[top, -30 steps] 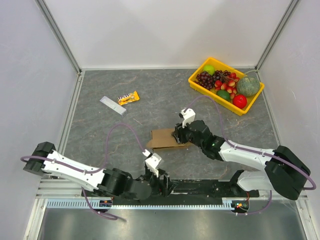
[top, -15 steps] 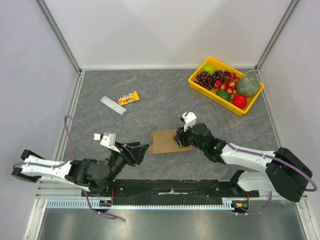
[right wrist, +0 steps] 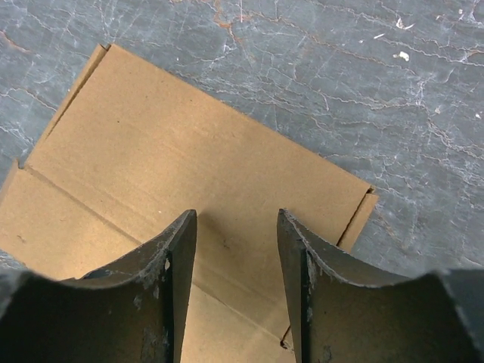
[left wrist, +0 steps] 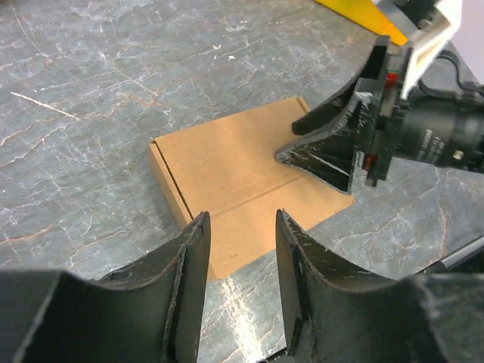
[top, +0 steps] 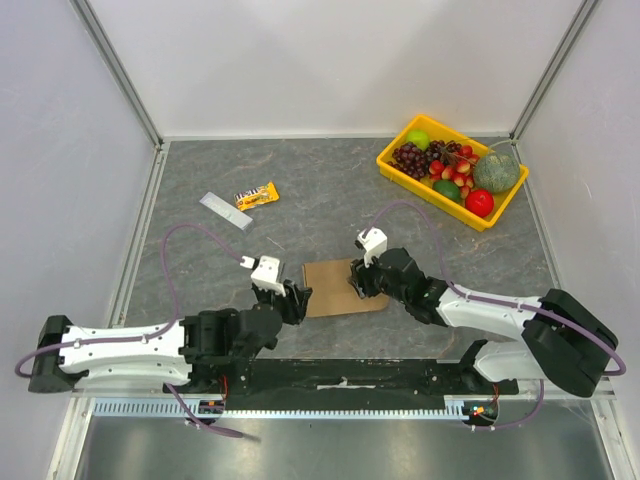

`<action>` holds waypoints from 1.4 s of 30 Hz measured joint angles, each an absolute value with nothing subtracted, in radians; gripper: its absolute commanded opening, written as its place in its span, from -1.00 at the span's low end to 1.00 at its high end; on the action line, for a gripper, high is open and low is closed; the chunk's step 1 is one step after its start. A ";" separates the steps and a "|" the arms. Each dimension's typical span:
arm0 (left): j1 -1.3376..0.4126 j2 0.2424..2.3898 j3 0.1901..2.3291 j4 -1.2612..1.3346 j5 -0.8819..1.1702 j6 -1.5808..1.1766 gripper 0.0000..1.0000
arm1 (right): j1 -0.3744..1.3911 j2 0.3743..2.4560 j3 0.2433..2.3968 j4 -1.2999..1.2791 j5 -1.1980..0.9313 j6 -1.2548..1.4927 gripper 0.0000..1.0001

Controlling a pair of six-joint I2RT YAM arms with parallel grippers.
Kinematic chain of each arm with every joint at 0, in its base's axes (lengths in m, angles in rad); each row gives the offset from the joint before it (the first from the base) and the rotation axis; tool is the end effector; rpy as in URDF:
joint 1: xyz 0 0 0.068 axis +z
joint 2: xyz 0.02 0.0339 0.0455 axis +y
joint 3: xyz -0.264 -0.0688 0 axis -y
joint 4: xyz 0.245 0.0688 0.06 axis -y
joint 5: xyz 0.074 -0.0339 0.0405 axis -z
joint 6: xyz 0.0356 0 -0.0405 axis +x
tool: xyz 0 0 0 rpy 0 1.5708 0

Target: Fold the paper box

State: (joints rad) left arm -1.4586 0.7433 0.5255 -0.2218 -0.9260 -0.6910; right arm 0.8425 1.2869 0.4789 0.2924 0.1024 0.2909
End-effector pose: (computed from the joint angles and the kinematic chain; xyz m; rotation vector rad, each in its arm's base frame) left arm 0.0467 -0.1599 0.2572 0.1436 1.8623 -0.5711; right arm 0.1717 0.1871 0.1773 -0.5202 2.0722 0.5757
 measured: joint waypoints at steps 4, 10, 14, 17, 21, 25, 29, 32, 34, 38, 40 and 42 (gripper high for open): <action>-1.330 0.768 0.525 -0.172 -0.803 -0.670 -0.13 | 0.843 1.267 0.494 0.239 0.117 0.279 0.15; -1.215 0.784 0.525 -0.109 -0.669 -0.638 -0.14 | 0.842 1.219 0.646 0.105 0.229 0.276 -0.45; -1.164 0.826 0.525 -0.079 -0.591 -0.616 -0.14 | 0.844 1.149 0.713 0.076 0.350 0.265 -1.00; -1.118 0.849 0.525 -0.055 -0.538 -0.603 -0.17 | 0.844 1.089 0.700 0.081 0.497 0.257 -1.00; -1.050 0.875 0.528 -0.011 -0.456 -0.589 -0.46 | 0.834 1.077 0.652 0.064 0.638 0.297 -1.00; -1.025 0.940 0.554 0.021 -0.359 -0.574 -0.94 | 0.830 1.111 0.658 -0.004 0.556 0.326 -1.00; -1.025 1.009 0.557 0.043 -0.277 -0.569 -0.96 | 0.829 1.121 0.665 -0.033 0.385 0.355 -1.00; -1.030 1.018 0.529 0.058 -0.249 -0.577 -0.96 | 0.830 1.133 0.665 -0.039 0.253 0.382 -1.00; -1.030 1.005 0.490 0.064 -0.243 -0.589 -0.96 | 0.830 1.146 0.662 -0.037 0.180 0.395 -1.00; -1.030 0.990 0.435 0.054 -0.253 -0.608 -0.96 | 0.830 1.183 0.616 0.014 0.020 0.413 -1.00; -1.030 0.991 0.430 0.053 -0.262 -0.611 -0.96 | 0.831 1.210 0.594 0.030 -0.029 0.422 -1.00; -1.030 0.998 0.430 0.061 -0.272 -0.612 -0.96 | 0.833 1.237 0.582 0.035 -0.064 0.428 -1.00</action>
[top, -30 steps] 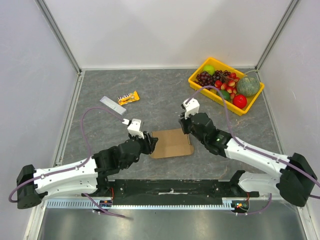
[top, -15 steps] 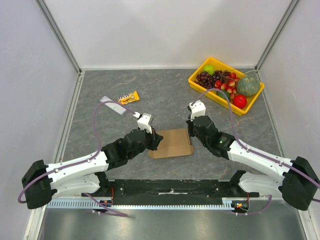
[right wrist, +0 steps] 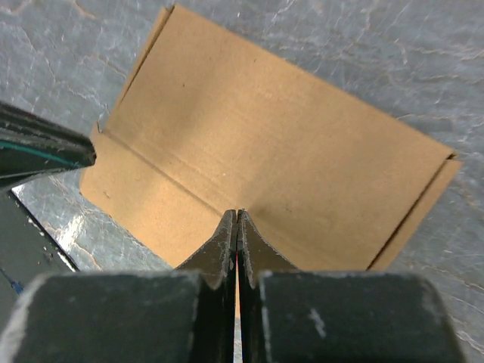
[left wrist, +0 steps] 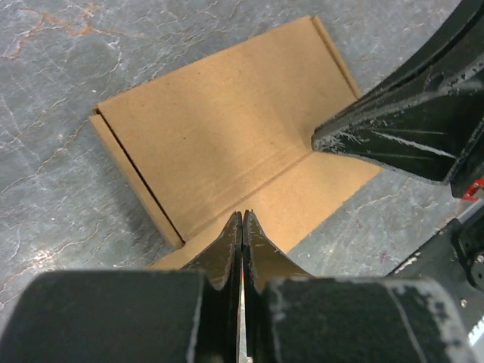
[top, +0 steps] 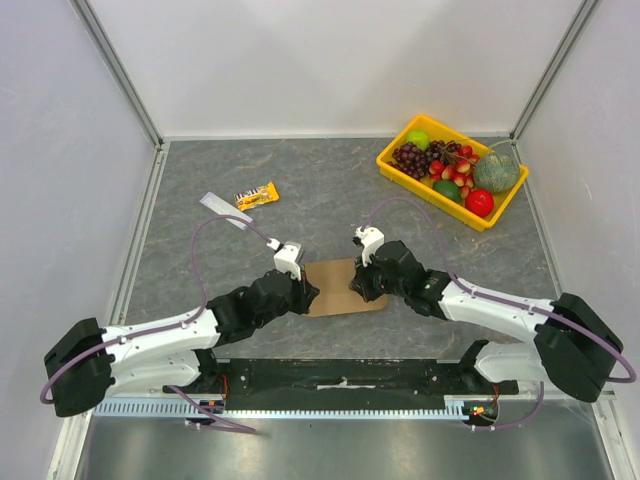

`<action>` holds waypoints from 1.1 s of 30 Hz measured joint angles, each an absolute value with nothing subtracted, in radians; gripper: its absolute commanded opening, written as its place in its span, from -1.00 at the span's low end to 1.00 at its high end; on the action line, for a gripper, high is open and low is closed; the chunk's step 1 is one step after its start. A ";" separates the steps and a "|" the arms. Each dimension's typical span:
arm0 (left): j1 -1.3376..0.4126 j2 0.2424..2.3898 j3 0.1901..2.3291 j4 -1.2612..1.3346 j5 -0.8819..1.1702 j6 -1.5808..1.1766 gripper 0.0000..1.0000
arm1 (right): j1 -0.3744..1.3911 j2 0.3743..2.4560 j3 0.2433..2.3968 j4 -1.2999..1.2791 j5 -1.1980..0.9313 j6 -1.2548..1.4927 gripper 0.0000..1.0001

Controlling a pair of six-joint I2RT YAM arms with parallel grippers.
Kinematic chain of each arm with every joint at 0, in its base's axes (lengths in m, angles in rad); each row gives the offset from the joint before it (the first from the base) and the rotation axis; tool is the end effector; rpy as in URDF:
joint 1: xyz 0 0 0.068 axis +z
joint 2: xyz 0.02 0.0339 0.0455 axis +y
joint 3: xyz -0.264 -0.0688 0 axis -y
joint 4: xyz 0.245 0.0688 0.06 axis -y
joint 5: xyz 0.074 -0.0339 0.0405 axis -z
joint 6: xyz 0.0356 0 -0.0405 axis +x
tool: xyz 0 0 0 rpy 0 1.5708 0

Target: Fold the paper box

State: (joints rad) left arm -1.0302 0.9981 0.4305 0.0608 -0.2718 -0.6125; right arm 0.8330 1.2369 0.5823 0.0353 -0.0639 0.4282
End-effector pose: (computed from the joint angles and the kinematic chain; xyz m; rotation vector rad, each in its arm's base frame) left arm 0.1165 -0.1755 0.2017 0.2742 2.1217 -0.7202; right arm 0.1689 0.1891 0.1978 -0.4991 2.2436 0.7575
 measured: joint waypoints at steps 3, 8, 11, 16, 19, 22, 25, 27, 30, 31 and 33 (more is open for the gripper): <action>-1.030 1.036 0.431 0.065 -0.287 -0.613 -0.96 | 0.834 1.269 0.580 0.041 -0.087 0.431 -1.00; -1.030 1.123 0.431 0.083 -0.296 -0.613 -0.96 | 0.834 1.302 0.581 0.053 -0.098 0.431 -1.00; -1.030 1.145 0.438 0.093 -0.306 -0.613 -0.96 | 0.834 1.311 0.587 0.053 -0.097 0.430 -1.00; -1.030 1.129 0.444 0.081 -0.318 -0.613 -0.96 | 0.835 1.298 0.599 0.023 -0.070 0.430 -0.82; -1.030 1.051 0.446 0.045 -0.344 -0.612 -0.80 | 0.835 1.246 0.607 -0.037 -0.006 0.432 -0.48; -1.030 0.955 0.452 0.010 -0.376 -0.611 -0.10 | 0.835 1.173 0.625 -0.113 0.083 0.447 -0.01; -1.030 0.859 0.453 -0.039 -0.405 -0.624 0.32 | 0.835 1.111 0.655 -0.201 0.156 0.459 0.40; -1.030 0.806 0.453 -0.081 -0.414 -0.640 0.53 | 0.834 1.078 0.668 -0.258 0.186 0.471 0.60; -1.030 0.771 0.453 -0.128 -0.410 -0.663 0.78 | 0.834 1.047 0.669 -0.322 0.197 0.496 0.74; -1.030 0.769 0.453 -0.140 -0.408 -0.670 0.82 | 0.834 1.039 0.668 -0.339 0.197 0.505 0.77; -1.030 0.774 0.453 -0.167 -0.392 -0.689 0.85 | 0.834 1.029 0.663 -0.354 0.193 0.524 0.80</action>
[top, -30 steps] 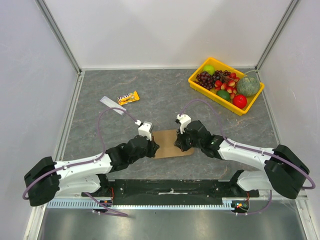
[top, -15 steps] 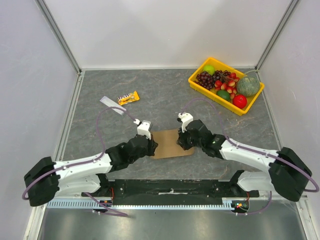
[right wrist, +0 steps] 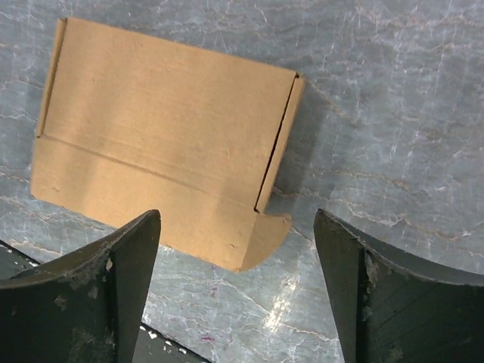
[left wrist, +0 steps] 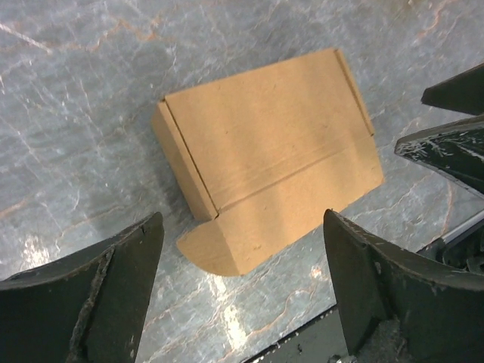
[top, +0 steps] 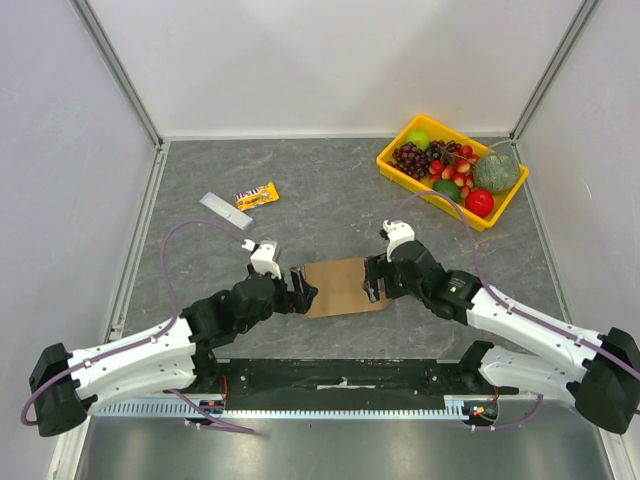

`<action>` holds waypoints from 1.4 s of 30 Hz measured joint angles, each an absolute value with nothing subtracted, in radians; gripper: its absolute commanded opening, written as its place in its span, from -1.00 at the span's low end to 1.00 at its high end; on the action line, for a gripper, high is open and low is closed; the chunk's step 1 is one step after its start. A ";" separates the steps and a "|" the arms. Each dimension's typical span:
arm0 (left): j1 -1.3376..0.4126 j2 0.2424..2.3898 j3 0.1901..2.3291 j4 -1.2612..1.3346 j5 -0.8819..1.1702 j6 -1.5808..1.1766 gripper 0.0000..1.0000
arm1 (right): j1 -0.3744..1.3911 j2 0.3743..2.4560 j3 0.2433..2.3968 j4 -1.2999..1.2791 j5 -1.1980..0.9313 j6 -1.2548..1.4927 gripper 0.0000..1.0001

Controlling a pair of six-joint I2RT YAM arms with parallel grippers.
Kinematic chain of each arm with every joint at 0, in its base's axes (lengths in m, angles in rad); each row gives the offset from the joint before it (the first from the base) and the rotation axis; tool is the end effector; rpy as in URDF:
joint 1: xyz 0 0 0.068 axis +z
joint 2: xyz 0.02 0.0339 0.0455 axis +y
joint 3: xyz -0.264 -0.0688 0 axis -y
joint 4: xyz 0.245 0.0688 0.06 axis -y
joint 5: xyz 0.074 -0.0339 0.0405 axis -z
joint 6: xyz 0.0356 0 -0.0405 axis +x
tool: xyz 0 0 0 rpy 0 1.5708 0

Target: Fold the paper box

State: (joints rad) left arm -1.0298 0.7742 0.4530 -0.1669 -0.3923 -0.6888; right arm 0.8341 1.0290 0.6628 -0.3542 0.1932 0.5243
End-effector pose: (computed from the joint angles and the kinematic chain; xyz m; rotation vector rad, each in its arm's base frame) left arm 0.1029 -0.1448 0.2275 0.1076 2.0843 -0.6748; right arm 0.1502 0.1554 0.2361 -0.2575 2.3091 0.4852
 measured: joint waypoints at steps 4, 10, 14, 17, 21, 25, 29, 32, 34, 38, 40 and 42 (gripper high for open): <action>-1.030 0.804 0.447 -0.194 -0.365 -0.724 0.88 | 0.834 1.024 0.620 -0.352 0.173 0.556 0.81; -1.030 0.841 0.431 -0.191 -0.344 -0.761 0.91 | 0.834 1.030 0.551 -0.326 0.152 0.589 0.76; -1.030 0.891 0.431 -0.178 -0.330 -0.772 0.91 | 0.834 1.045 0.532 -0.289 0.151 0.608 0.72; -1.030 0.936 0.431 -0.166 -0.313 -0.777 0.91 | 0.834 1.071 0.530 -0.261 0.134 0.615 0.69; -1.032 0.965 0.431 -0.159 -0.297 -0.785 0.89 | 0.834 1.098 0.530 -0.241 0.114 0.619 0.68; -1.041 0.964 0.431 -0.155 -0.280 -0.791 0.88 | 0.834 1.106 0.530 -0.240 0.104 0.621 0.66; -1.045 0.964 0.430 -0.155 -0.278 -0.799 0.86 | 0.834 1.110 0.530 -0.239 0.101 0.622 0.62; -1.045 0.975 0.430 -0.148 -0.278 -0.805 0.84 | 0.834 1.114 0.522 -0.229 0.099 0.622 0.57; -1.045 0.999 0.430 -0.138 -0.278 -0.807 0.83 | 0.834 1.115 0.515 -0.225 0.096 0.626 0.54; -1.045 1.041 0.430 -0.126 -0.278 -0.808 0.80 | 0.834 1.122 0.512 -0.218 0.081 0.633 0.51; -1.046 1.054 0.430 -0.123 -0.278 -0.808 0.79 | 0.834 1.123 0.512 -0.216 0.074 0.637 0.50; -1.046 1.061 0.430 -0.123 -0.277 -0.808 0.77 | 0.834 1.123 0.512 -0.215 0.067 0.640 0.50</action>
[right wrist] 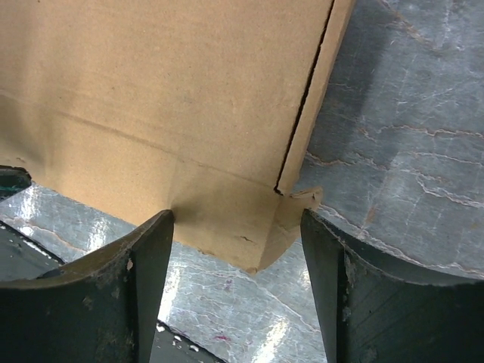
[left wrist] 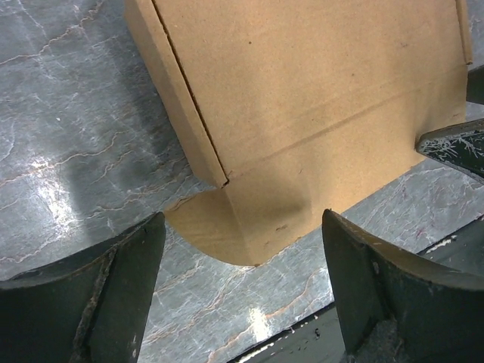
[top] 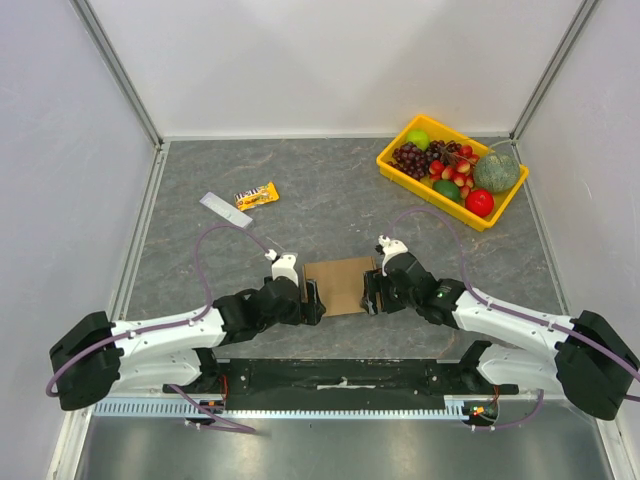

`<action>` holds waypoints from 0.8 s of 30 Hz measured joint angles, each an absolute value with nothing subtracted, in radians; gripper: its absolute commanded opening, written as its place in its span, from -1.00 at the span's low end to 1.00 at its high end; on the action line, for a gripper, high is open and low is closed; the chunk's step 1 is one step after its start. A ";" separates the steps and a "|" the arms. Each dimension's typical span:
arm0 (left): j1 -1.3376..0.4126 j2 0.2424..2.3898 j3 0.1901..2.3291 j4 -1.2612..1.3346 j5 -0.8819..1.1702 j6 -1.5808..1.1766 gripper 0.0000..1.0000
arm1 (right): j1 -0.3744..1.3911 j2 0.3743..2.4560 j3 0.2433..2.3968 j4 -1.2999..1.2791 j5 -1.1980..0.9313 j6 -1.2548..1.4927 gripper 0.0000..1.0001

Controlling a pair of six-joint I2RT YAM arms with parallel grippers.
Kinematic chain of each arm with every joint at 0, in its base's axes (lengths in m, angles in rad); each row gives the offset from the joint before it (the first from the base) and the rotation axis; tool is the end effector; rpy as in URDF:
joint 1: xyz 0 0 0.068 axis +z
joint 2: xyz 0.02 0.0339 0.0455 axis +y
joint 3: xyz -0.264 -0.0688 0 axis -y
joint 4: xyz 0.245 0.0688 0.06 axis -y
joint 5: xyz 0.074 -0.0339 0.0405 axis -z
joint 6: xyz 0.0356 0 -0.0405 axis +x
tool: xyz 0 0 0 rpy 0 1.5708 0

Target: Fold the paper box

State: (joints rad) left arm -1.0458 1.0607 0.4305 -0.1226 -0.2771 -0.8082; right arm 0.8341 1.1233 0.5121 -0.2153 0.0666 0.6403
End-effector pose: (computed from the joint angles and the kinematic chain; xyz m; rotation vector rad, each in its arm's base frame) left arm 0.1104 -0.1711 0.1740 0.1385 2.3681 -0.6227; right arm 0.1462 0.1577 0.1795 -0.2082 2.4754 0.5905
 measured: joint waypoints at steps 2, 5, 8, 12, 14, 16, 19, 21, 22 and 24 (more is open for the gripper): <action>-1.046 1.066 0.430 -0.118 -0.277 -0.808 0.75 | 0.834 1.123 0.511 -0.209 0.059 0.646 0.49; -1.047 1.069 0.430 -0.113 -0.276 -0.808 0.73 | 0.834 1.123 0.506 -0.192 0.049 0.656 0.48; -1.047 1.074 0.430 -0.101 -0.272 -0.808 0.70 | 0.834 1.128 0.500 -0.178 0.036 0.664 0.48; -1.048 1.088 0.430 -0.094 -0.256 -0.808 0.63 | 0.834 1.140 0.498 -0.166 0.020 0.672 0.48; -1.048 1.089 0.430 -0.094 -0.251 -0.808 0.60 | 0.834 1.142 0.498 -0.164 0.018 0.674 0.48; -1.049 1.089 0.431 -0.093 -0.245 -0.808 0.58 | 0.834 1.142 0.498 -0.160 0.012 0.676 0.48; -1.050 1.089 0.431 -0.093 -0.233 -0.808 0.57 | 0.834 1.142 0.498 -0.154 -0.004 0.681 0.47; -1.050 1.089 0.431 -0.094 -0.232 -0.808 0.55 | 0.834 1.142 0.498 -0.150 -0.008 0.682 0.46; -1.050 1.089 0.431 -0.094 -0.232 -0.808 0.54 | 0.834 1.142 0.498 -0.150 -0.010 0.682 0.46; -1.050 1.089 0.432 -0.094 -0.232 -0.807 0.54 | 0.834 1.142 0.498 -0.150 -0.014 0.682 0.45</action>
State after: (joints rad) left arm -1.0496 1.0885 0.4316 -0.0944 -0.2321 -0.8074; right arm 0.8341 1.1419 0.4980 -0.1497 -0.0135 0.6819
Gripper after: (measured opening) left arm 0.776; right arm 0.732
